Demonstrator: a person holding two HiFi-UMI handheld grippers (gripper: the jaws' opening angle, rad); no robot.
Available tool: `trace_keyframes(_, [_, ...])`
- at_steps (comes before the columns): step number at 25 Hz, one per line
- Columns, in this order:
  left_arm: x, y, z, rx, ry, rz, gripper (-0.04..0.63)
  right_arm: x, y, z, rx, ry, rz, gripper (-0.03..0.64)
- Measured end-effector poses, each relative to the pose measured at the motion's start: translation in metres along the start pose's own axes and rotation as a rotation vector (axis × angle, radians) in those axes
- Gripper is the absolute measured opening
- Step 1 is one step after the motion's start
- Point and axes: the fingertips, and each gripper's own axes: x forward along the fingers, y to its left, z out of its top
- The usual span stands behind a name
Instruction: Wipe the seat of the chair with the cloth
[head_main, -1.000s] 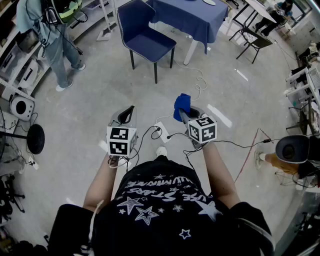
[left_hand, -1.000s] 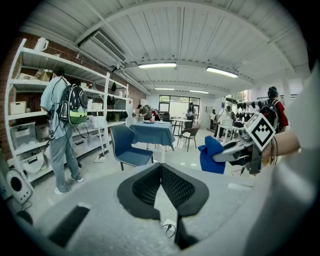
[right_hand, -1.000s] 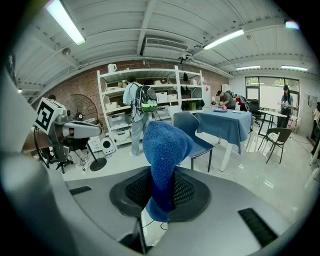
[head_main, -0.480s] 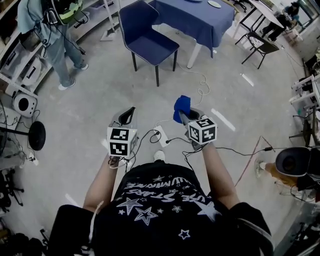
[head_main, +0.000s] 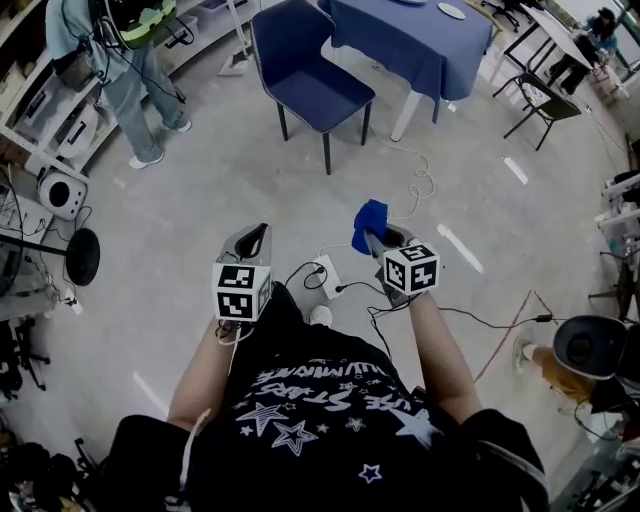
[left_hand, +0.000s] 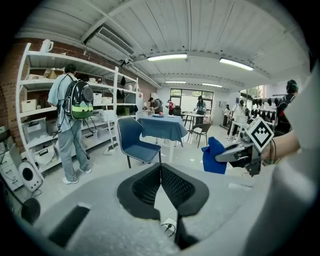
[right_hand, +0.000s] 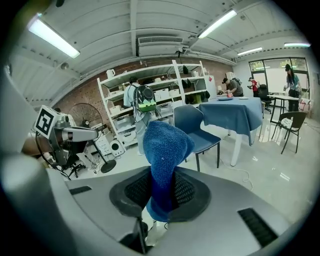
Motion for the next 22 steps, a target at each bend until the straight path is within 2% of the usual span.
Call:
trace_keyframes(7, [0.029, 0.033, -0.001, -0.037, 0.03, 0.012, 0.02, 0.028, -0.016, 0.008, 0.027, 0.032, -0.009, 0.067])
trace_keyframes(13, [0.089, 0.074, 0.028, -0.054, 0.021, -0.02, 0.02, 0.063, -0.046, 0.033, 0.057, 0.048, -0.069, 0.069])
trace_keyframes(18, [0.146, 0.121, 0.053, -0.059, 0.025, -0.051, 0.02, 0.121, -0.063, 0.063, 0.101, 0.066, -0.098, 0.069])
trace_keyframes(22, [0.194, 0.158, 0.058, -0.072, 0.071, -0.086, 0.02, 0.173, -0.079, 0.086, 0.13, 0.093, -0.129, 0.069])
